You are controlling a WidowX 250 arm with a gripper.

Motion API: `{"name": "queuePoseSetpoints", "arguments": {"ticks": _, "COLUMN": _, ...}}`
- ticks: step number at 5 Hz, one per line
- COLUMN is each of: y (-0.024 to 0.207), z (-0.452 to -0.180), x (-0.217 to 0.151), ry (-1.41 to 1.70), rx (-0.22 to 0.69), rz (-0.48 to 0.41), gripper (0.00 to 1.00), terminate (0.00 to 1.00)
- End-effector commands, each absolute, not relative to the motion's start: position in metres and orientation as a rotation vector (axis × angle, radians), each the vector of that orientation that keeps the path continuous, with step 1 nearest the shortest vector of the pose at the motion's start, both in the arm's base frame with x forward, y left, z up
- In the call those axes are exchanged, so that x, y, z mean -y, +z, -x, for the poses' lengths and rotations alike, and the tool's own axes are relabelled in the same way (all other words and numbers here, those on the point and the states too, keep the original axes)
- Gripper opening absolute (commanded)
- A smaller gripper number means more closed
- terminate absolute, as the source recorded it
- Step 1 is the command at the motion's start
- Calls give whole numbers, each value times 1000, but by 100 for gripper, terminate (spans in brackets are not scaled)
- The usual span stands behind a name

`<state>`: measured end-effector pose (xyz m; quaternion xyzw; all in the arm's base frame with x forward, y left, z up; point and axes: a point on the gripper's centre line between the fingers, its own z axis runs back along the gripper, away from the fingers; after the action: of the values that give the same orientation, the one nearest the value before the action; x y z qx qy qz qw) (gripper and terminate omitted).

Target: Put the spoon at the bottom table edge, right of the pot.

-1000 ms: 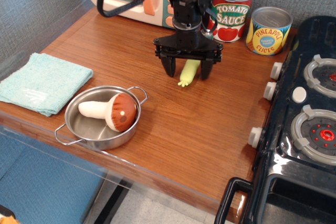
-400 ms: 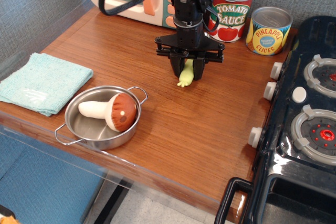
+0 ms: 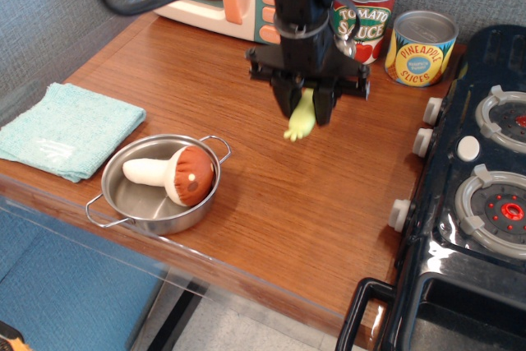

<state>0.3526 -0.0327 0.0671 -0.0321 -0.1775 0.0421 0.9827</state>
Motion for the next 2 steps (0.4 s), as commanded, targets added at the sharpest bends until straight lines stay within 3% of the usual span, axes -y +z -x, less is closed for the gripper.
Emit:
{"name": "queuePoseSetpoints", "arguments": {"ticks": 1, "y": 70, "z": -297, "x": 36, "ry": 1, "rx": 389, "rz": 60, "gripper": 0, "terminate": 0}}
{"name": "queuePoseSetpoints", "arguments": {"ticks": 2, "y": 62, "z": -276, "x": 40, "ry": -29, "rx": 365, "rz": 47, "gripper": 0, "terminate": 0}}
